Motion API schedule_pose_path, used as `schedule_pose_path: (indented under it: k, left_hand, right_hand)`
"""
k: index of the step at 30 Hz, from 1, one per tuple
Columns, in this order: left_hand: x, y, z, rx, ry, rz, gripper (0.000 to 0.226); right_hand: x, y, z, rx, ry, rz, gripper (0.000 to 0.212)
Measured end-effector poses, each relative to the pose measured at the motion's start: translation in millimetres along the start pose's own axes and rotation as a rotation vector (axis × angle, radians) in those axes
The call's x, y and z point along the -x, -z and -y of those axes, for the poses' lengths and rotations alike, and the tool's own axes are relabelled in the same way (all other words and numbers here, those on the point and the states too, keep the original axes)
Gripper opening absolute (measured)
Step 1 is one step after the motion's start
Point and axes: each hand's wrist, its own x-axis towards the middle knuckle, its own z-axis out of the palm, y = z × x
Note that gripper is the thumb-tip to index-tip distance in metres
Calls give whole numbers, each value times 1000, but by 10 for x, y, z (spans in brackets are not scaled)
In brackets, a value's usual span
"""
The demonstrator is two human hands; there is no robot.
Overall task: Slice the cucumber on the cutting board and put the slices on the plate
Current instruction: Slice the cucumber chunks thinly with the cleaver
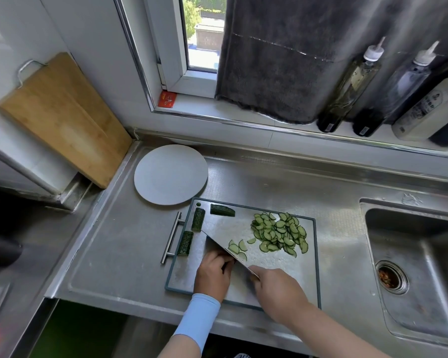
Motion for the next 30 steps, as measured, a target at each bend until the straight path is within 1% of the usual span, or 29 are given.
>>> schedule_pose_path:
  k: [5, 13, 20, 23, 26, 30]
  left_hand:
    - [-14, 22, -6, -17, -13, -10, 21]
    - [-16, 29, -3, -4, -16, -7, 21]
    - [-22, 36, -8, 15, -10, -4, 20]
    - [-4, 15, 19, 11, 23, 18, 21]
    - [8, -2, 31, 11, 40, 21, 22]
    - [22, -1, 19, 3, 17, 3, 23]
  right_hand:
    - [138, 18, -42, 18, 20, -23, 11]
    - [296, 34, -136, 42, 4, -38, 17]
    - [197, 37, -68, -4, -30, 6, 14]
    - [87, 13, -22, 0, -43, 30, 13]
    - [-34, 1, 40, -6, -38, 26, 12]
    - [-95, 21, 105, 22, -5, 17, 15]
